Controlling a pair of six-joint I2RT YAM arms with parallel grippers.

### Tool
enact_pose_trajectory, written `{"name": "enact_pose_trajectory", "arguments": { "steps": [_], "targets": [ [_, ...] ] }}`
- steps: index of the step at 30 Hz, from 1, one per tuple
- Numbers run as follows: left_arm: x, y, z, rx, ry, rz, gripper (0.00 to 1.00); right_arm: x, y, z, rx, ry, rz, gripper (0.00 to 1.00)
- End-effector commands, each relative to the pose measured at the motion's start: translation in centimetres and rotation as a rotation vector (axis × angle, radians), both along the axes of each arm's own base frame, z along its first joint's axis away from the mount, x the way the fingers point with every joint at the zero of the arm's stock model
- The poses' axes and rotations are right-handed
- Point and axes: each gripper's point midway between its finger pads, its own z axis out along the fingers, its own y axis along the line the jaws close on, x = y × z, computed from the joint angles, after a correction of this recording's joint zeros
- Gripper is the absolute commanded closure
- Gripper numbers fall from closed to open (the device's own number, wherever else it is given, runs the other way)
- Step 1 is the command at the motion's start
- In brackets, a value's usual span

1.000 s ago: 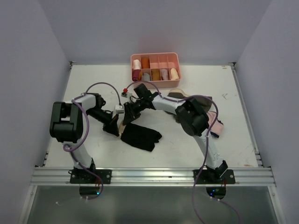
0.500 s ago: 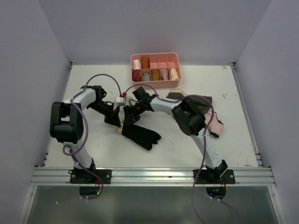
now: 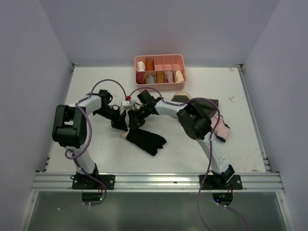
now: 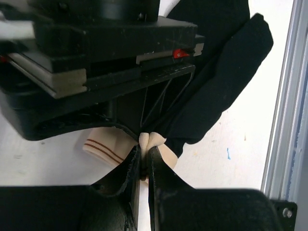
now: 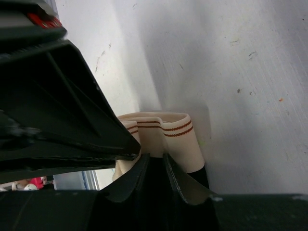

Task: Roll the underwear
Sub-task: Fold the underwear

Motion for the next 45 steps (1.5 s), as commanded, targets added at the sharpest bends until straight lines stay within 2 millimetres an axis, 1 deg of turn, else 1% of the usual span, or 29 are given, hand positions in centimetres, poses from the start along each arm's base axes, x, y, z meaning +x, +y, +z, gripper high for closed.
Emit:
{"name": "enact_pose_trajectory", "arguments": {
  "steps": [1,3,4,5,8,10,11,12,13,14,15,16,18,21,22,26,27,30,32,35,36,38,39,40,42,44,45],
  "targets": [
    [2.5,-1.0,-1.4,0.001,-0.094,0.049,1.00,-1.2,-0.4,-0.4,-0.023,0.032,0.029,0.77],
    [2.4,-1.1,-2.0,0.021,-0.077,0.087,1.00,-1.2,-0.5,-0.2,-0.031,0.036,0.033,0.77],
    [2.0,-1.0,-2.6,0.035,-0.067,0.098,1.00,-1.2,-0.6,-0.2,-0.035,0.034,0.036,0.77],
    [2.8,-0.8,-3.0,0.060,-0.096,0.119,1.00,-1.2,-0.6,0.0,-0.038,0.030,0.036,0.77],
    [3.2,-0.7,-4.0,0.107,-0.065,0.192,1.00,-1.1,-0.7,0.6,-0.034,0.020,0.034,0.77],
    [3.4,-0.7,-4.3,0.120,-0.064,0.209,1.00,-1.1,-0.7,1.0,-0.036,0.013,0.035,0.76],
    [3.4,-0.4,-4.7,0.142,-0.060,0.217,1.00,-1.0,-0.7,1.3,-0.038,0.005,0.035,0.76],
    [3.2,-0.5,-5.1,0.151,-0.047,0.214,1.00,-0.9,-0.7,1.8,-0.038,-0.012,0.039,0.76],
    [3.0,-0.4,-5.3,0.158,-0.039,0.215,1.00,-0.6,-0.7,2.6,-0.034,-0.033,0.040,0.76],
    [2.8,-0.3,-5.6,0.166,-0.032,0.209,1.00,0.0,-0.6,3.6,-0.021,-0.058,0.036,0.75],
    [2.6,-0.3,-5.6,0.168,-0.027,0.205,1.00,0.2,-0.7,4.1,-0.021,-0.059,0.035,0.75],
    [2.3,-0.1,-5.8,0.175,-0.023,0.204,1.00,1.0,-0.8,5.3,-0.007,-0.081,0.020,0.75],
    [2.1,0.1,-6.0,0.185,-0.027,0.193,1.00,1.9,-0.7,6.7,0.013,-0.105,0.012,0.74],
    [1.7,0.2,-6.2,0.194,-0.025,0.185,1.00,2.6,-0.6,7.5,0.017,-0.118,0.011,0.74],
    [1.7,0.3,-6.2,0.195,-0.028,0.184,1.00,2.7,-0.6,7.6,0.017,-0.118,0.013,0.74],
    [1.7,0.4,-6.3,0.203,-0.032,0.182,1.00,3.1,-0.7,6.0,-0.008,-0.141,0.031,0.74],
    [1.7,0.4,-6.3,0.204,-0.033,0.176,1.00,3.2,-0.9,5.0,-0.027,-0.136,0.034,0.74],
    [1.4,0.6,-6.3,0.214,-0.032,0.165,1.00,3.3,-1.2,3.5,-0.039,-0.131,0.044,0.74],
    [1.2,0.7,-6.5,0.218,-0.031,0.152,1.00,3.5,-1.3,3.7,-0.028,-0.129,0.036,0.73],
    [0.8,1.0,-6.5,0.229,-0.040,0.132,1.00,4.5,-0.9,5.7,0.011,-0.147,0.004,0.72],
    [0.6,1.0,-6.6,0.231,-0.041,0.127,1.00,5.2,-0.8,7.0,0.043,-0.160,-0.014,0.71],
    [0.4,1.1,-6.7,0.235,-0.045,0.116,1.00,6.6,-0.5,8.8,0.086,-0.175,-0.076,0.71],
    [0.3,1.1,-6.6,0.235,-0.046,0.115,1.00,7.7,-0.7,9.7,0.103,-0.198,-0.118,0.69],
    [0.2,1.1,-6.6,0.237,-0.049,0.113,1.00,8.5,-0.6,11.2,0.140,-0.212,-0.162,0.68],
    [-0.2,1.2,-6.8,0.241,-0.041,0.108,1.00,9.6,-1.0,12.9,0.148,-0.260,-0.219,0.67],
    [-0.6,1.3,-6.9,0.247,-0.041,0.097,1.00,10.1,-1.2,13.0,0.136,-0.282,-0.260,0.63],
    [-0.7,1.4,-6.9,0.251,-0.049,0.092,1.00,10.1,-1.7,11.9,0.114,-0.273,-0.286,0.63]
  ]
}}
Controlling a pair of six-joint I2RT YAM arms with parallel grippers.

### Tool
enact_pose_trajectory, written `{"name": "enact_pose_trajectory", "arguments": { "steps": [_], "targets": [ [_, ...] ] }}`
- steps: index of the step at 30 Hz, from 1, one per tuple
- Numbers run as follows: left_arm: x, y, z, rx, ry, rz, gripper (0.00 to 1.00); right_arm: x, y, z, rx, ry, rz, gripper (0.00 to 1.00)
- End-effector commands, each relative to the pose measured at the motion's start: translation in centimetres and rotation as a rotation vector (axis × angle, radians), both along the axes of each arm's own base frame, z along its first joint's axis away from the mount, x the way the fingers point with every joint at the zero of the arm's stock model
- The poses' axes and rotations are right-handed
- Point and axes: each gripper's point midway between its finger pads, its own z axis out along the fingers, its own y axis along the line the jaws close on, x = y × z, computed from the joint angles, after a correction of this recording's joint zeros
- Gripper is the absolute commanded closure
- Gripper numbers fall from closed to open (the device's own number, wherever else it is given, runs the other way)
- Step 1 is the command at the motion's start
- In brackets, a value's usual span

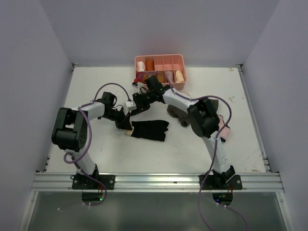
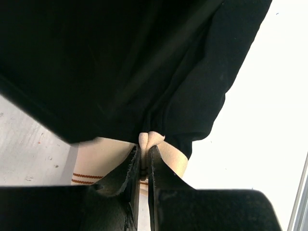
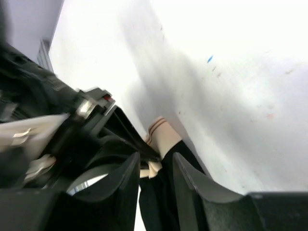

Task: Roll the underwear
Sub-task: Fold the underwear

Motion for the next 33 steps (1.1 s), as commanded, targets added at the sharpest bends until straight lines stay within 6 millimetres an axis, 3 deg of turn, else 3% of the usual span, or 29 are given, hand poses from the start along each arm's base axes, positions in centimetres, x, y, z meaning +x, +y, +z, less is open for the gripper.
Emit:
{"name": "enact_pose_trajectory", "arguments": {
  "steps": [1,4,9,13,18,24,27,28,33],
  "targets": [
    [-2.0,3.1,-4.1,0.209,0.018,-0.036,1.00,3.1,0.4,8.0,0.139,-0.190,-0.120,0.61],
    [-2.2,3.2,-4.1,0.214,0.020,-0.041,1.00,2.6,0.3,6.0,0.114,-0.157,-0.096,0.60],
    [-2.3,3.4,-4.0,0.226,0.016,-0.048,1.00,0.2,-0.2,3.4,0.097,-0.064,-0.031,0.76],
    [-2.2,3.6,-3.8,0.235,0.005,-0.056,1.00,-2.4,-0.9,-0.2,0.041,0.015,0.007,0.83],
    [-2.4,3.9,-3.7,0.250,-0.002,-0.071,1.00,-4.0,-1.7,-3.3,-0.013,0.077,0.013,0.99],
    [-2.2,4.3,-3.6,0.271,-0.028,-0.095,1.00,-5.2,-3.3,-6.3,-0.081,0.143,-0.036,1.00],
    [-2.4,4.6,-3.7,0.285,-0.048,-0.131,1.00,-7.1,-4.1,-7.6,-0.103,0.262,-0.115,1.00],
    [-2.3,4.7,-3.6,0.285,-0.057,-0.141,1.00,-6.7,-3.7,-7.2,-0.061,0.247,-0.136,1.00],
    [-2.5,4.7,-3.2,0.282,-0.091,-0.180,1.00,-8.6,-2.5,-4.2,0.022,0.315,-0.181,1.00]
  ]
}}
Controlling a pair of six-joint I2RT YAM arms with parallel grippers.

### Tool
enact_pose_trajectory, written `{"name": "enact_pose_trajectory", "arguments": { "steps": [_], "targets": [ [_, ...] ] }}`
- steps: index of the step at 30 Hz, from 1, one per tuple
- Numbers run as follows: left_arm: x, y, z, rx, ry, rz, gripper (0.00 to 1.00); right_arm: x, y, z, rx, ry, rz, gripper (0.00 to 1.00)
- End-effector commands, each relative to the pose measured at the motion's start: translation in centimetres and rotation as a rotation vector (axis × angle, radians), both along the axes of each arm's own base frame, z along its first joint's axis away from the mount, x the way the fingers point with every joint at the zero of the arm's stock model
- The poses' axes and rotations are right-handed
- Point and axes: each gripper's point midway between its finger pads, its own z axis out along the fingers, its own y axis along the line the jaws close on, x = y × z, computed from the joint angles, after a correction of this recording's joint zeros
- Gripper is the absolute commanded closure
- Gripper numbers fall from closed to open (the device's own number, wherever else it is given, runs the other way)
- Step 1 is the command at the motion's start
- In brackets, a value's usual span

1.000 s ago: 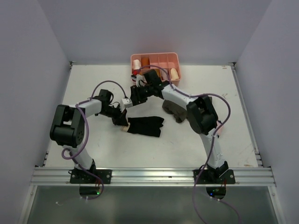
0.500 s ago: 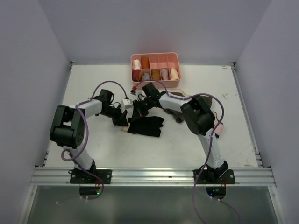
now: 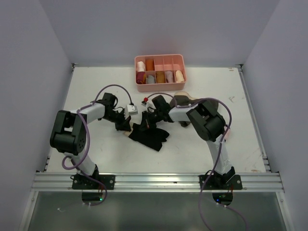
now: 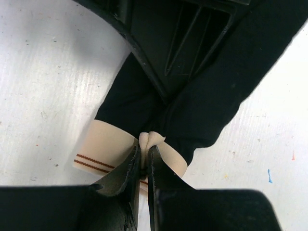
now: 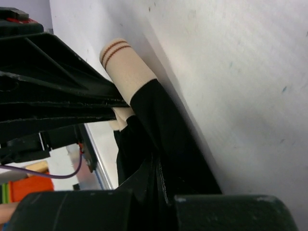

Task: Roll the underwear
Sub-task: Fold the underwear

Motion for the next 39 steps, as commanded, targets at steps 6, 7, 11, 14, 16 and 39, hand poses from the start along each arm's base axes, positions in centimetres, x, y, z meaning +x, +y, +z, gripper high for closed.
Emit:
{"name": "enact_pose_trajectory", "arguments": {
  "steps": [6,7,11,14,16,39],
  "targets": [
    [-2.4,4.6,-4.1,0.246,0.022,-0.067,1.00,0.7,0.0,6.1,-0.059,0.034,-0.135,1.00],
    [-2.3,4.6,-4.1,0.248,0.017,-0.069,1.00,0.2,-0.6,6.0,-0.104,0.067,-0.145,1.00],
    [-1.6,4.6,-4.0,0.251,-0.016,-0.082,1.00,1.4,-1.0,7.6,-0.123,-0.004,-0.143,1.00],
    [-1.5,4.6,-4.1,0.252,-0.030,-0.101,1.00,3.3,-1.1,8.8,-0.096,-0.083,-0.136,1.00],
    [-1.7,4.7,-4.2,0.253,-0.033,-0.117,1.00,4.4,-0.5,8.9,-0.076,-0.126,-0.115,1.00],
    [-2.1,4.7,-4.4,0.259,-0.014,-0.105,1.00,5.6,3.3,2.3,-0.017,-0.094,-0.077,1.00]
  ]
}}
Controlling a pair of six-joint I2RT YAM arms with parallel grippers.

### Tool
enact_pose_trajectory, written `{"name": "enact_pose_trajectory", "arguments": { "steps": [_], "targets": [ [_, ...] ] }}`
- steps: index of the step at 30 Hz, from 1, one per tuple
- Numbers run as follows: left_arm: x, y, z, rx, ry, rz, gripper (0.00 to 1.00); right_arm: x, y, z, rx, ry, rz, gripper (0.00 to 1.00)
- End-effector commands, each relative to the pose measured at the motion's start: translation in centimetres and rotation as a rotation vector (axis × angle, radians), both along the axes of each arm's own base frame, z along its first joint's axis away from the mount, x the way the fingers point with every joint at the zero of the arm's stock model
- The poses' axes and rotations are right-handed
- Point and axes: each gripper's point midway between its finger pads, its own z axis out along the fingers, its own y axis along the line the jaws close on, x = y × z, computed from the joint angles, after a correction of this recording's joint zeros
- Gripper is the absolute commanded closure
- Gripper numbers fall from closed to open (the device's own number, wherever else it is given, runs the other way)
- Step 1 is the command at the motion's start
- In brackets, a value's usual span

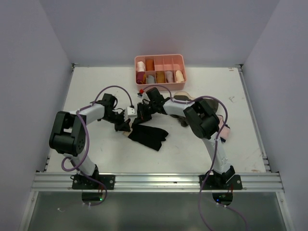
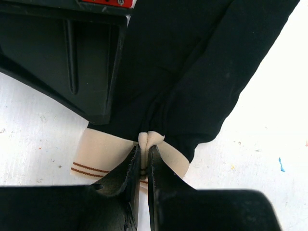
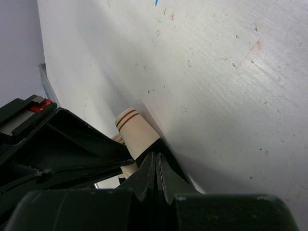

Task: Roll the underwear
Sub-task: Fold the underwear

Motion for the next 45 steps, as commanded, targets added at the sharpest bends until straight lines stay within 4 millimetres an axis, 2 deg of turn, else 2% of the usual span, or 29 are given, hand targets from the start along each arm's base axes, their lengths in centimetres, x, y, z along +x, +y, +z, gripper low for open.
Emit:
{"name": "enact_pose_trajectory", "arguments": {
  "steps": [1,6,9,11,15,20,25,30,37,45],
  "targets": [
    [-1.8,4.4,-4.3,0.248,0.050,-0.001,1.00,0.7,1.0,2.0,0.065,-0.067,0.009,1.00],
    [-1.9,4.4,-4.4,0.252,0.050,-0.002,1.00,0.9,0.9,3.2,0.071,-0.103,0.017,1.00],
    [-1.4,4.2,-3.9,0.241,0.037,0.006,1.00,1.1,0.3,1.9,0.008,-0.115,0.025,1.00],
    [-1.4,4.1,-3.5,0.237,0.040,0.009,1.00,0.5,0.2,0.9,-0.023,-0.109,0.040,1.00],
    [-0.4,3.1,-1.3,0.186,0.012,0.014,1.00,-1.1,0.0,-0.5,-0.058,-0.102,0.088,1.00],
    [0.2,1.9,2.3,0.101,-0.054,0.021,1.00,-1.5,-0.2,-1.2,-0.068,-0.108,0.102,1.00],
    [0.3,1.4,3.9,0.062,-0.097,0.012,1.00,-1.5,-0.2,-1.4,-0.067,-0.105,0.104,1.00],
    [1.5,0.9,4.7,0.037,-0.141,0.035,1.00,-1.7,-0.3,-1.5,-0.064,-0.101,0.108,1.00],
    [3.6,0.6,3.6,0.032,-0.121,0.095,1.00,-2.0,-0.2,-1.4,-0.053,-0.090,0.120,1.00],
    [5.0,0.1,3.8,0.002,-0.162,0.124,1.00,-2.3,-0.4,-1.7,-0.057,-0.082,0.131,1.00]
  ]
}}
